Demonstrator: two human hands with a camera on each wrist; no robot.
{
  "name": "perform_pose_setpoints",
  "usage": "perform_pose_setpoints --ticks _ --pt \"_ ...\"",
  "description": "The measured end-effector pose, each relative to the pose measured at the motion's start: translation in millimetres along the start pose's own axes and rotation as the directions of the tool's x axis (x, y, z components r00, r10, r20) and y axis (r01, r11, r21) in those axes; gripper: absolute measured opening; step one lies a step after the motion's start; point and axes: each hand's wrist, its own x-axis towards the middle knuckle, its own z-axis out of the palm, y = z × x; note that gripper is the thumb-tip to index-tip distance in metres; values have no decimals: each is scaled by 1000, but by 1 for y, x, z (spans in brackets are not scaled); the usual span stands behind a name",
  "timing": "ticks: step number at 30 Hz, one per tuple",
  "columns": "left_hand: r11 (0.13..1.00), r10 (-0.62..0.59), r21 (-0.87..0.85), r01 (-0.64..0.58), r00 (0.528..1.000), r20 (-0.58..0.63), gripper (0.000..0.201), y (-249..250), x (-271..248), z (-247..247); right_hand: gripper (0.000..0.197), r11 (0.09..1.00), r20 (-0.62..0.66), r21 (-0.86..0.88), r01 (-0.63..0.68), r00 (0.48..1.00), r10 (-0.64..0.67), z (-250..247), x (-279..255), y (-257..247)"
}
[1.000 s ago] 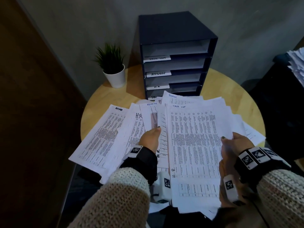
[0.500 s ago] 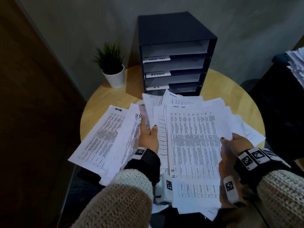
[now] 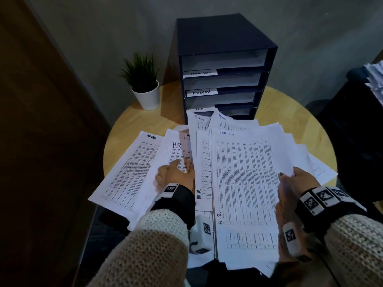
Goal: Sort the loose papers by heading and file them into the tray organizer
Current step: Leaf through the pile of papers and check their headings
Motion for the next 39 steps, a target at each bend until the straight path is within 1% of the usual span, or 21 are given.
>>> perform_pose_setpoints --ticks 2,4,6,8,9,11,13,15,16,18,20,22,25,26,27,29,31,32,35,39 --pt "999 -54 2 54 999 9 80 -5 6 -9 32 1000 1 -5 4 1000 -4 0 1 0" --pt "997 -58 57 53 995 82 99 -8 7 -11 32 1000 1 -3 5 1000 -5 0 0 0" --pt "991 -62 123 50 993 98 109 -9 4 -8 31 1000 2 -7 7 1000 -7 -1 -2 0" --pt "985 -81 160 70 995 62 115 -9 3 -8 25 1000 -1 -16 13 1000 -13 -1 -3 0" --pt "983 -97 159 87 994 54 118 -8 3 -10 21 1000 -2 -18 14 1000 -14 -2 -3 0" --pt "983 -137 128 128 988 70 119 -11 8 -19 21 1000 5 -27 15 1000 -15 -3 -3 0" --pt "982 -181 73 173 978 108 110 -18 18 -29 26 999 9 -31 20 1000 -20 -3 -3 0" --pt "980 -200 30 198 972 124 92 -27 27 -37 32 999 5 -25 20 1000 -20 -2 -2 0" --pt "982 -188 0 190 975 120 81 -31 30 -39 34 1000 1 -22 19 1000 -19 -2 -2 0" --pt "986 -116 -111 126 989 97 59 -34 31 -39 34 1000 0 -9 19 1000 -19 -1 -1 0" --pt "977 -2 -213 14 998 57 37 -30 27 -36 33 1000 0 13 13 1000 -13 -1 -2 0" --pt "964 84 -255 -75 996 21 26 -23 20 -33 33 999 -4 35 6 1000 -6 -1 -2 1" --pt "944 181 -283 -171 983 9 8 -15 13 -31 35 999 -2 37 -1 1000 1 -2 -3 1" --pt "942 188 -283 -182 982 -6 9 -14 14 -31 35 999 1 33 0 1000 0 -2 -3 0" --pt "945 172 -279 -168 985 -12 14 -13 14 -31 35 1000 3 24 3 1000 -3 -3 -3 0" --pt "957 148 -247 -151 988 -29 35 -14 14 -29 37 1000 1 5 8 1000 -8 -4 -4 -1" --pt "963 183 -196 -187 982 -42 47 -14 14 -25 37 1000 4 6 6 1000 -6 -4 -5 0" --pt "965 197 -173 -199 980 -33 49 -15 15 -23 37 1000 6 6 4 1000 -4 -4 -5 0" --pt "974 203 -113 -199 979 27 45 -14 15 -24 38 1000 6 5 1 1000 -1 -4 -5 0" --pt "962 267 -74 -264 963 32 42 -17 16 -24 37 1000 3 28 1 1000 -1 -3 -4 1"
